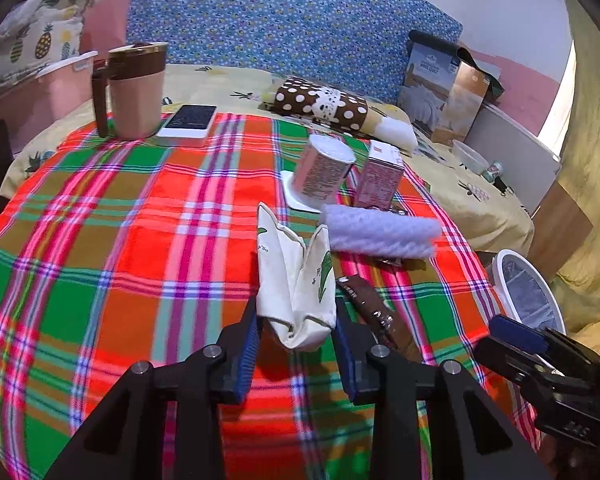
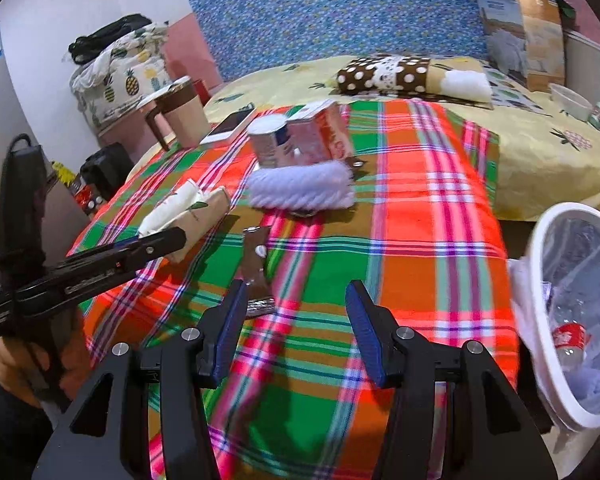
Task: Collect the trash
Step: 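Grasp the white paper bag with the left gripper while the right grasps the brown wrapper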
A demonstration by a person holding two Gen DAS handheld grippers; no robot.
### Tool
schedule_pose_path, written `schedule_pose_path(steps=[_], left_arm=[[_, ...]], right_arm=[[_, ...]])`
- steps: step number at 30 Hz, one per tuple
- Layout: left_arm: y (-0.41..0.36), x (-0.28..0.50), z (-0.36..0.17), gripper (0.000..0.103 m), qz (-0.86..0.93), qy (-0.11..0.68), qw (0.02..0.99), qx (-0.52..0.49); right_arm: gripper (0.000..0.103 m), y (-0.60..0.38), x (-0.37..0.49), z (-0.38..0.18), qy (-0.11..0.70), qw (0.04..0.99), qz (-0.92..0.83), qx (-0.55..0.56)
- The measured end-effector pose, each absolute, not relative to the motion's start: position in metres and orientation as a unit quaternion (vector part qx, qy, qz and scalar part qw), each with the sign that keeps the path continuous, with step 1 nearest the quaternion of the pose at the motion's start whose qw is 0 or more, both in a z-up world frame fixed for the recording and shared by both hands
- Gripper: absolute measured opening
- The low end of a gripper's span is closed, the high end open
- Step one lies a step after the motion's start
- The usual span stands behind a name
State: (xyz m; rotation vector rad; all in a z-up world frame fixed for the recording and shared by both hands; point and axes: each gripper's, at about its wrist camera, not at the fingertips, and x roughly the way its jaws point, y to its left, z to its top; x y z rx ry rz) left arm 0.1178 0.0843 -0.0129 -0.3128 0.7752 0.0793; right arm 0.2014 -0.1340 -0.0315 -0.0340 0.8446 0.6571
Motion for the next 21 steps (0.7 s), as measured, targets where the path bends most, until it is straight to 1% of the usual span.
schedule_pose_path(steps=[5,8,11,16,19,20,21], left_arm=[[0.096,0.109,-0.013,0.034,0.046,0.374,0.912,-0.163],[0.100,0.106,-0.013,0.034,0.047,0.373,0.911,-0.168],[0.103,0.104,-0.014,0.034,0.045,0.372,0.911,-0.171],[0.104,0.103,-0.013,0.034,0.042,0.371,0.912,-0.171],[0.104,0.102,-0.014,0.034,0.039,0.372,0.912,-0.170],[0.104,0.101,-0.014,0.034,0.039,0.372,0.912,-0.170],[0.104,0.101,-0.014,0.034,0.039,0.373,0.911,-0.170]], right_arm=[[0.050,-0.115,0.204,-0.036,0.410,0.852,0.322,-0.039],[0.045,-0.102,0.208,-0.039,0.417,0.847,0.326,-0.056],[0.043,-0.090,0.211,-0.040,0.419,0.842,0.332,-0.072],[0.037,-0.077,0.215,-0.047,0.427,0.835,0.333,-0.094],[0.028,-0.072,0.216,-0.051,0.434,0.834,0.324,-0.108],[0.022,-0.072,0.216,-0.051,0.433,0.835,0.321,-0.113],[0.022,-0.073,0.215,-0.051,0.432,0.837,0.317,-0.116]])
